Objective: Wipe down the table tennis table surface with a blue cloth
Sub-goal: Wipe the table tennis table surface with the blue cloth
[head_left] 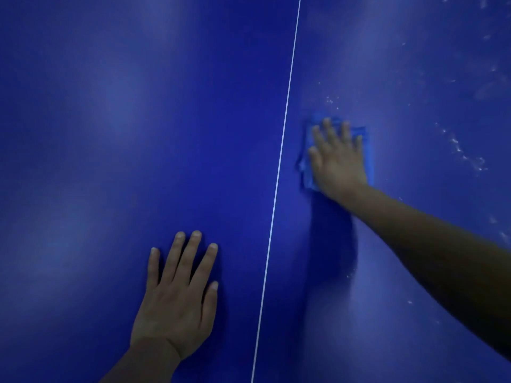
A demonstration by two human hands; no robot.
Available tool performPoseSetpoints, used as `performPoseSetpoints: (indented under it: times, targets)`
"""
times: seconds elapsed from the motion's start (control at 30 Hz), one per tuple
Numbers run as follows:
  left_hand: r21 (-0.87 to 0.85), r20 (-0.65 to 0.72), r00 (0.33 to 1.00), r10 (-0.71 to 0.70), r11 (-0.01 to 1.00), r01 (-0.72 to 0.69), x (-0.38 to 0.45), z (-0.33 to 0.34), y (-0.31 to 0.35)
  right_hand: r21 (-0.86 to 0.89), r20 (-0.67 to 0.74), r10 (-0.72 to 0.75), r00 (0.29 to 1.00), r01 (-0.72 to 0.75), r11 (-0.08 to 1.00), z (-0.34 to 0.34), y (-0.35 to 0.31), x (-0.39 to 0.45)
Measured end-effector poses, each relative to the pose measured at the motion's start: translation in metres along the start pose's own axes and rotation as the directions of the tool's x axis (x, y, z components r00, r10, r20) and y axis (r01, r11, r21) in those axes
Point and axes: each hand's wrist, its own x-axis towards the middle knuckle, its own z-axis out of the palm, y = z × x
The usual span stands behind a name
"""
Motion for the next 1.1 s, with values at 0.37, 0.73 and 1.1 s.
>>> performPoseSetpoints:
  times: [0.37,0.73,1.1]
  targets:
    - [0.0,0.023,1.0,-0.007,1.0,0.007,0.001,0.0,0.0,0.004,0.036,-0.106,0.994,0.106,0.994,0.002,-0.032,-0.002]
    - [-0.011,0.032,0.999,-0.015,1.0,0.015,0.001,-0.001,0.001,0.058,0.032,-0.192,0.981,0.19,0.98,0.003,-0.066,-0.012]
    - [-0.047,0.016,1.0,-0.008,0.999,0.009,0.0,-0.004,0.0,0.099,-0.017,0.171,0.985,-0.168,0.981,0.004,-0.023,-0.012]
